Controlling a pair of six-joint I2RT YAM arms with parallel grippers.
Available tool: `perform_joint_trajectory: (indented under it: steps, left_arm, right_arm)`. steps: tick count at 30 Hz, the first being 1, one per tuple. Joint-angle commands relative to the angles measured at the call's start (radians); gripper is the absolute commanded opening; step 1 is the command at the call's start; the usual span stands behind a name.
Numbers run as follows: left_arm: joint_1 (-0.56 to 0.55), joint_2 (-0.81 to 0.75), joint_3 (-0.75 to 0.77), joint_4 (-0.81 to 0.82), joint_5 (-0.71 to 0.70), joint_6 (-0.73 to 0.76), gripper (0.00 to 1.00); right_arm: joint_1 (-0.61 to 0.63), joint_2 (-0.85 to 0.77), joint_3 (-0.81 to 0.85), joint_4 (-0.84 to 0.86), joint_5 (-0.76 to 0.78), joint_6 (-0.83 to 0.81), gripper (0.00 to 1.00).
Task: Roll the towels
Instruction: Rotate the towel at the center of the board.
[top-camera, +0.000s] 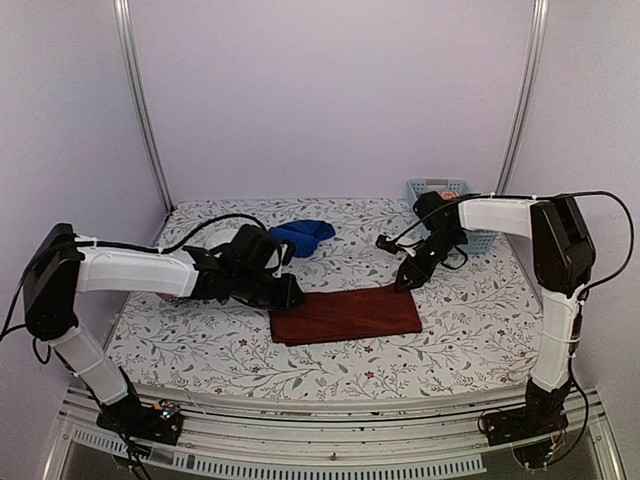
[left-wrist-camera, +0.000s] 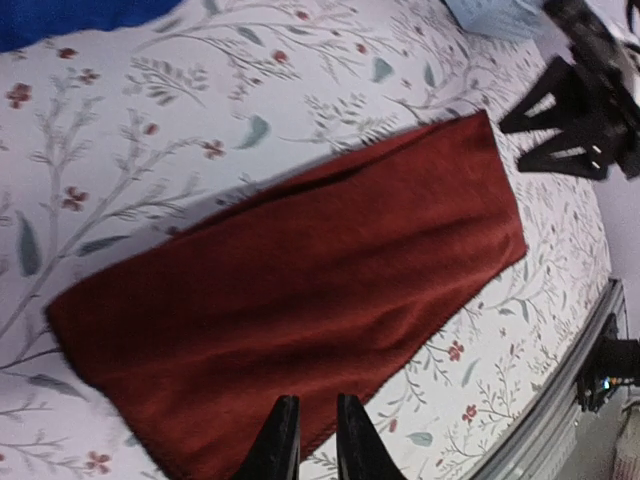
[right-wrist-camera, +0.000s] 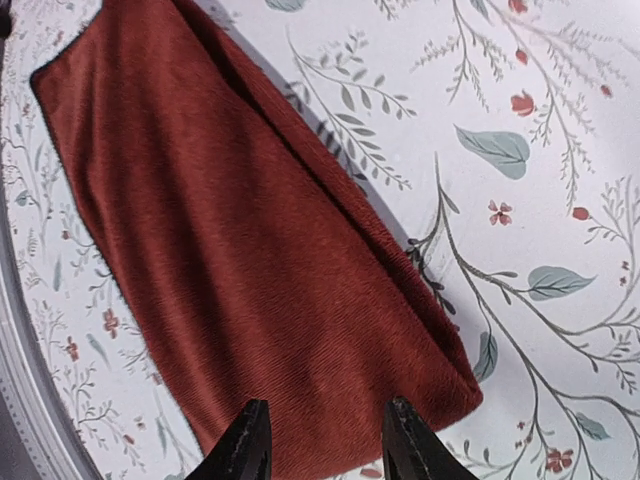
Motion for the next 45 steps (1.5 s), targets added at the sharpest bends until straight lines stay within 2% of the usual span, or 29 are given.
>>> perform_joint_trajectory:
  steps: [1, 5, 9, 12, 18, 23, 26, 28, 31, 35, 38, 41, 45]
  left_arm:
    - [-0.065, 0.12, -0.005, 0.139, 0.117, -0.047, 0.14]
    - [-0.082, 0.2, -0.023, 0.155, 0.135, -0.064, 0.13]
    - [-0.05, 0.24, -0.046, 0.123, 0.127, -0.051, 0.13]
    - [-0.001, 0.274, -0.024, 0.117, 0.12, -0.004, 0.13]
    - [0.127, 0.422, 0.201, 0.034, 0.052, 0.179, 0.13]
    - [0.161, 0.532, 0.436, 0.04, 0.183, 0.326, 0.18]
    - [0.152, 0.534, 0.502, 0.03, 0.252, 0.351, 0.23]
    - [0.142, 0.507, 0.515, -0.019, 0.222, 0.345, 0.25]
    - [0.132, 0.426, 0.449, -0.063, 0.168, 0.301, 0.27]
    - [0.091, 0.246, 0.28, 0.026, 0.169, 0.275, 0.28]
    - [0.004, 0.149, 0.159, 0.142, 0.159, 0.329, 0.29]
    - [-0.084, 0.108, 0.085, 0.163, 0.047, 0.383, 0.35]
    - [-0.155, 0.07, -0.03, 0.243, -0.021, 0.35, 0.4]
  right_arm:
    - [-0.007, 0.119, 0.041, 0.048, 0.088, 0.031, 0.38]
    - [-0.044, 0.151, 0.016, 0.065, 0.146, 0.057, 0.38]
    - [-0.058, 0.087, -0.128, 0.1, 0.213, 0.069, 0.37]
    - [-0.052, 0.035, -0.244, 0.077, 0.193, 0.075, 0.35]
    - [0.075, -0.108, -0.435, -0.011, 0.096, 0.101, 0.34]
    - [0.252, -0.145, -0.392, -0.069, -0.093, 0.095, 0.37]
    - [0.285, -0.115, -0.338, -0.116, -0.163, 0.063, 0.38]
    - [0.284, -0.131, -0.334, -0.126, -0.155, 0.046, 0.39]
    - [0.265, -0.176, -0.32, -0.167, -0.155, 0.01, 0.41]
    - [0.189, -0.198, -0.223, -0.216, -0.196, -0.042, 0.42]
    - [0.151, -0.18, -0.147, -0.157, -0.162, -0.013, 0.42]
    - [0.139, -0.123, -0.048, -0.053, -0.083, 0.05, 0.42]
    - [0.138, 0.02, 0.138, 0.057, -0.074, 0.13, 0.39]
